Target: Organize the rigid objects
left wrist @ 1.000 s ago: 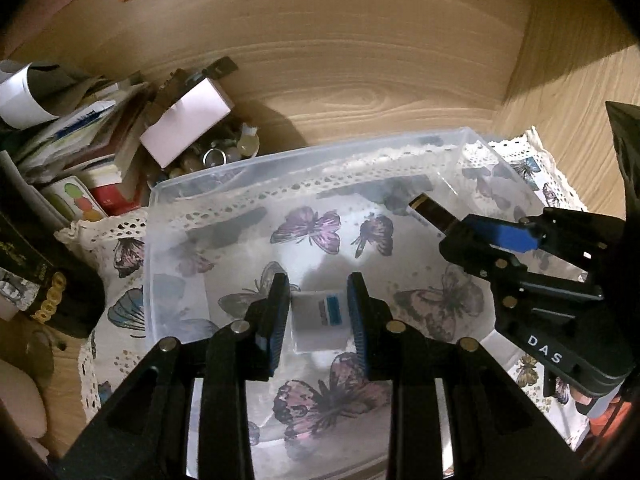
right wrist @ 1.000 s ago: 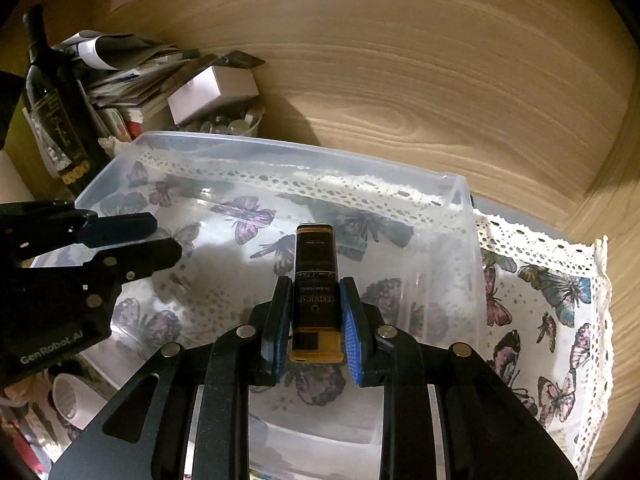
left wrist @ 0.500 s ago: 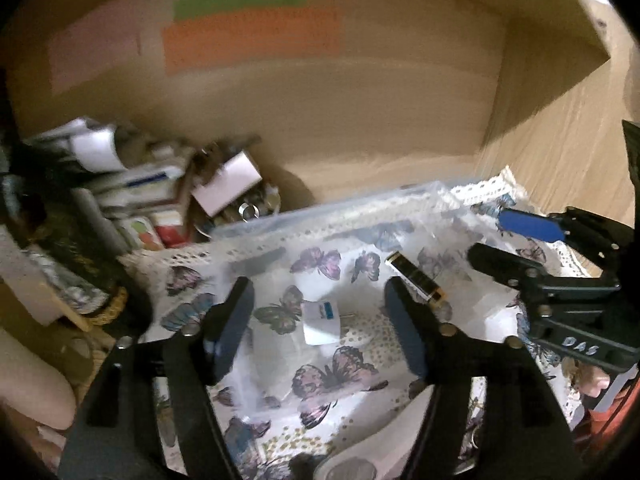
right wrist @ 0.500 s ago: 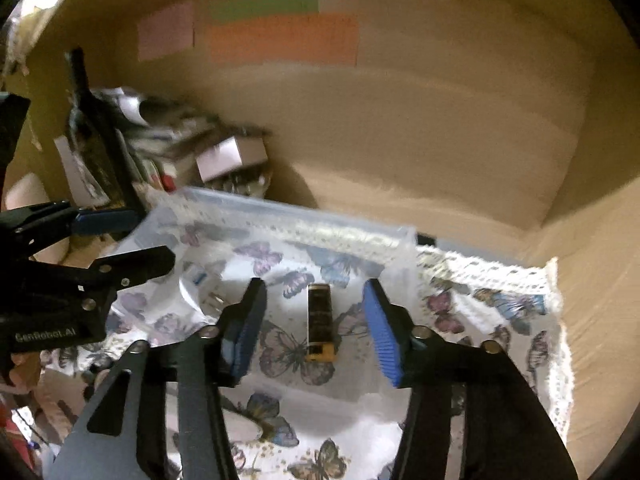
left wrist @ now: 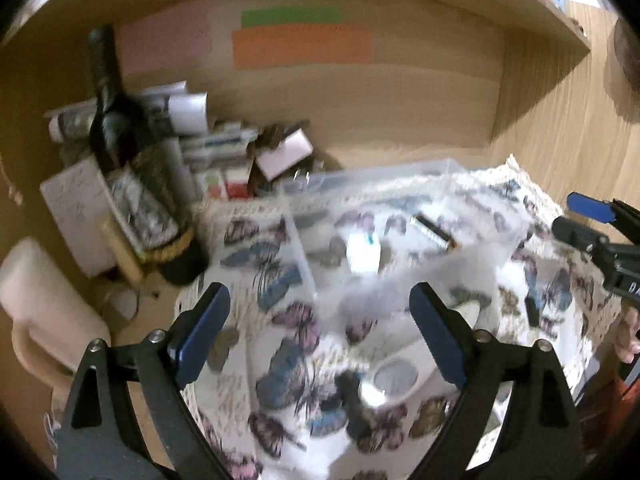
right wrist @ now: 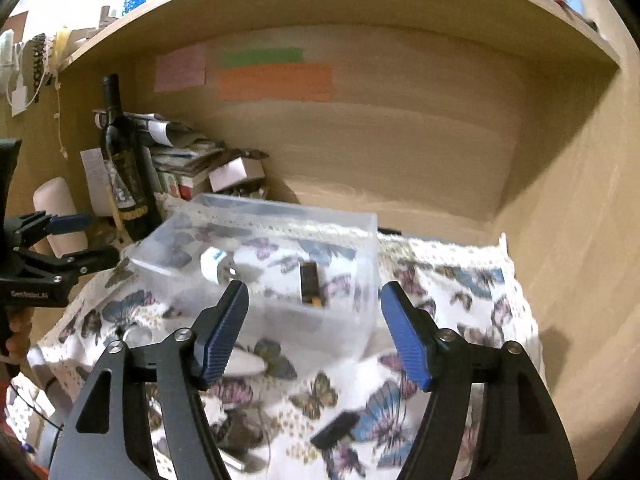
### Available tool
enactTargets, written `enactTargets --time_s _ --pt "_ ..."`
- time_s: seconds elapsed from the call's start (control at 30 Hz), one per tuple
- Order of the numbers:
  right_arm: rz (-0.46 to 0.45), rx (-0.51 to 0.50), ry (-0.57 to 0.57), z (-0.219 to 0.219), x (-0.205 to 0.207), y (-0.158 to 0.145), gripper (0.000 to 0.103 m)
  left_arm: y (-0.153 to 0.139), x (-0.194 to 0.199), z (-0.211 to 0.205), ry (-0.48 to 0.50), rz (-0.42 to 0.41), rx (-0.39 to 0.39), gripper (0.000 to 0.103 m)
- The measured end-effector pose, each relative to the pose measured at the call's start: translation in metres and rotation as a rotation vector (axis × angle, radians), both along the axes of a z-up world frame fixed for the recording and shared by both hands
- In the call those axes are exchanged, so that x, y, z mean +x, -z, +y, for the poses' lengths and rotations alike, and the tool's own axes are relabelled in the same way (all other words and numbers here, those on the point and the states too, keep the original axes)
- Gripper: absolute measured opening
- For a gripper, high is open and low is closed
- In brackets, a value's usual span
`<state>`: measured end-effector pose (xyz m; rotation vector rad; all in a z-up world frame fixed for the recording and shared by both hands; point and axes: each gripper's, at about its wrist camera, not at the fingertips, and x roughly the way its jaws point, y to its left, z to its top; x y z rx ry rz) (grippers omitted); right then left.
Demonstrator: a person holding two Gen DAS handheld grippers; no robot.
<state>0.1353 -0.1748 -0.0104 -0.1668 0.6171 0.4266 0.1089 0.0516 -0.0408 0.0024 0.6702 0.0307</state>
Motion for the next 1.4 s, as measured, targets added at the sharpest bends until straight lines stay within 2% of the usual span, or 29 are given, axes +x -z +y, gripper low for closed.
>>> enactTargets --time_s 0.23,0.33,0.43,0.6,0.67,0.7,0.83,0.9,0.93,0.97,1.0,1.07,1.1,1.4 --pt "0.091 -0.028 0.044 -0.017 -0.010 0.036 0.066 0.043 -0.020 0.004 -0.008 0.103 -0.026 0.092" --pt "0.137 -0.043 0.068 -0.024 -0.013 0.053 0.066 0.056 -0.024 0.004 -0.002 0.142 -0.058 0.084" --pt "0.181 -0.054 0.078 -0.028 -0.017 0.068 0.066 0.067 -0.027 0.002 0.010 0.177 -0.073 0.078" --pt "0.230 -0.064 0.093 -0.030 -0.015 0.084 0.066 0.077 -0.027 -0.001 0.036 0.200 -0.090 0.078" --pt "0.251 -0.056 0.096 -0.031 -0.011 0.088 0.065 0.081 -0.026 -0.003 0.045 0.211 -0.095 0.074" --pt "0.256 -0.049 0.099 -0.032 -0.010 0.089 0.064 0.083 -0.024 -0.004 0.051 0.219 -0.095 0.073" --pt "0.282 -0.038 0.091 -0.029 -0.003 0.095 0.048 0.086 -0.017 -0.008 0.058 0.234 -0.103 0.064" --pt "0.279 -0.046 0.093 -0.027 -0.002 0.097 0.046 0.086 -0.012 -0.008 0.058 0.236 -0.122 0.061" --pt "0.272 -0.052 0.095 -0.024 -0.003 0.098 0.042 0.086 -0.010 -0.008 0.057 0.237 -0.130 0.058" --pt "0.268 -0.056 0.094 -0.023 -0.003 0.098 0.033 0.085 -0.008 -0.007 0.057 0.237 -0.134 0.055" --pt "0.265 -0.059 0.091 -0.022 -0.004 0.098 0.032 0.086 -0.007 -0.007 0.058 0.237 -0.140 0.052" --pt "0.255 -0.063 0.088 -0.022 -0.005 0.098 0.032 0.087 -0.005 -0.007 0.058 0.240 -0.142 0.034" --pt "0.250 -0.065 0.089 -0.021 -0.006 0.098 0.032 0.087 -0.004 -0.007 0.052 0.238 -0.132 0.031" --pt "0.199 -0.029 0.085 -0.024 -0.011 0.080 0.031 0.078 -0.019 0.001 0.030 0.189 -0.136 0.029"
